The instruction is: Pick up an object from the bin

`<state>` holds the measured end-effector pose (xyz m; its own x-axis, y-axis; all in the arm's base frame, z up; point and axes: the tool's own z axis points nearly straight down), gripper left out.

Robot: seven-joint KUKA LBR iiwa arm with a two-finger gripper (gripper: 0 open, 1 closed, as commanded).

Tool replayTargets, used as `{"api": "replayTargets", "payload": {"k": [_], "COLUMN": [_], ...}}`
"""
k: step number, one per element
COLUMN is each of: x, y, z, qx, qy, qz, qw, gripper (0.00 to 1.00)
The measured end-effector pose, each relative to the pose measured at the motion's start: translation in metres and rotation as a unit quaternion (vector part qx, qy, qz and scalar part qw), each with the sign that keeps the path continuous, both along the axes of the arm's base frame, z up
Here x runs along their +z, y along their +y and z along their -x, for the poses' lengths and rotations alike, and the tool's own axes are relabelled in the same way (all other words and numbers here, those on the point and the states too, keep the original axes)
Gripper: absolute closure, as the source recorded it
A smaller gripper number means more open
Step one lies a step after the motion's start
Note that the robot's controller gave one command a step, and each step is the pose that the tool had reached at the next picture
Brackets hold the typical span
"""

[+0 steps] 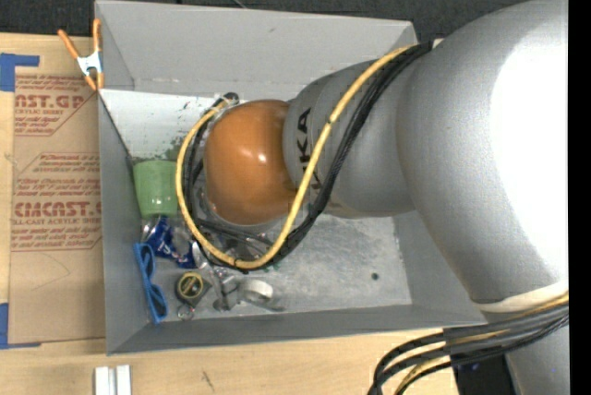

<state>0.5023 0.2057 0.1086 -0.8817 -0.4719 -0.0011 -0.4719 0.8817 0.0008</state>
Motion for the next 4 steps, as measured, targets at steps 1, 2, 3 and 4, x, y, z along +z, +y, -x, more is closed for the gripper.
{"api": "replayTargets", "payload": {"k": [1, 2, 3, 4], "x": [-0.036, -0.037, 0.016, 0.012], "y": [-0.033, -0.034, 0.012, 0.009], "z": [0.012, 0.012, -0.028, -0.025], "qx": [-0.214, -0.213, -0.212, -0.213], "qy": [-0.0041, -0.0031, -0.0036, -0.0002], "qz": [-0.004, -0.003, -0.004, 0.000], "qw": [0.9769, 0.9769, 0.9772, 0.9769], "gripper": [0.00, 1.00, 1.00, 0.00]}}
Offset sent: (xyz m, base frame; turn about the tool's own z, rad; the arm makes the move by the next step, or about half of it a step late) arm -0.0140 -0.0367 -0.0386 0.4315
